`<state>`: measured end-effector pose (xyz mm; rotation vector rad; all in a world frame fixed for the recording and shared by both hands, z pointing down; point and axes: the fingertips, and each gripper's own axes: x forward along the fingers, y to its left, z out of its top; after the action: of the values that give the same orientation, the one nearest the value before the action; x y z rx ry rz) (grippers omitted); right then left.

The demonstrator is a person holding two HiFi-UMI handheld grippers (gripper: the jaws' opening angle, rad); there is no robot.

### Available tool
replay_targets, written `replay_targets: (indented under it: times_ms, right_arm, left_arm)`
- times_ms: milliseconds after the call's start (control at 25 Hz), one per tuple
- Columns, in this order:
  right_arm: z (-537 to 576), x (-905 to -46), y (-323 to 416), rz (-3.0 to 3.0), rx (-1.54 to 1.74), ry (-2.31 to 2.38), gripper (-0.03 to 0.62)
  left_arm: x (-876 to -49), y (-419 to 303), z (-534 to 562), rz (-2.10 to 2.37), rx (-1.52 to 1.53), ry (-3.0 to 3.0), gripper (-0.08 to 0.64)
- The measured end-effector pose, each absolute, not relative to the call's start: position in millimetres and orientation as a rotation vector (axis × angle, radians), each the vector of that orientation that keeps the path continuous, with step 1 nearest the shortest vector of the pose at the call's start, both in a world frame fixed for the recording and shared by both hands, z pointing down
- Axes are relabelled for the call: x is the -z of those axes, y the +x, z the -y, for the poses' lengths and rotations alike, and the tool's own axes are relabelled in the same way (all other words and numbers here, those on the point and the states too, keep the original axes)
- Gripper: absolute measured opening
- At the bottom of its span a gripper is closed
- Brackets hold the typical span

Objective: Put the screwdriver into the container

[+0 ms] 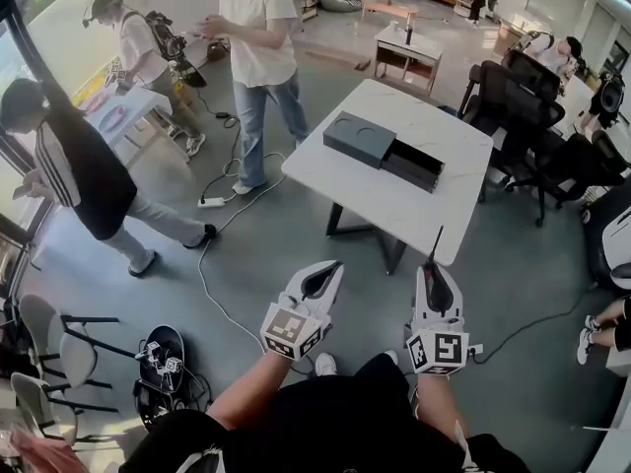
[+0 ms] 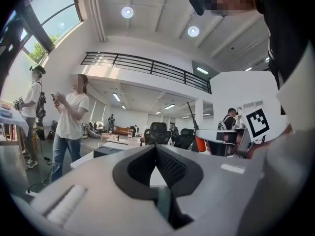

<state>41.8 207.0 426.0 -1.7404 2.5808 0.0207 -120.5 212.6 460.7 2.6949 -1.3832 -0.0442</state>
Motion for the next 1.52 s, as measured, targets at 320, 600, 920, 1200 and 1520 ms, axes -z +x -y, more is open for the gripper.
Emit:
replay_targets:
  times_ms: [320,600,920,1200,1520]
  right_arm:
    - [-166,-429,33,-2.636,-0.034,-1.725,0.084]
    - [-104,-434,45,-2.654,-0.029,-1.685,0.084]
    - [-42,-439,71,-2.706,-0.026,-1.64,0.086]
    - [-6,-444,83,-2.742,-0.006,-1.59,0.086]
    - [24,-449,100,-2.771,0.017,-1.547,0.086]
  left_arm:
    - [-470,-128,-179,1.41,0.044,2.657,0.008]
    - [-473,-118,-119,1.434,0.026,2.636,0.008]
    - [-477,-94,-52,1.473,-0.009,2.608,0.008]
    - [-479,-71,-15,1.471,-0.01,2.59,0.008]
    - [-477,-50,15,1.496,-0.044,2.584,0.008]
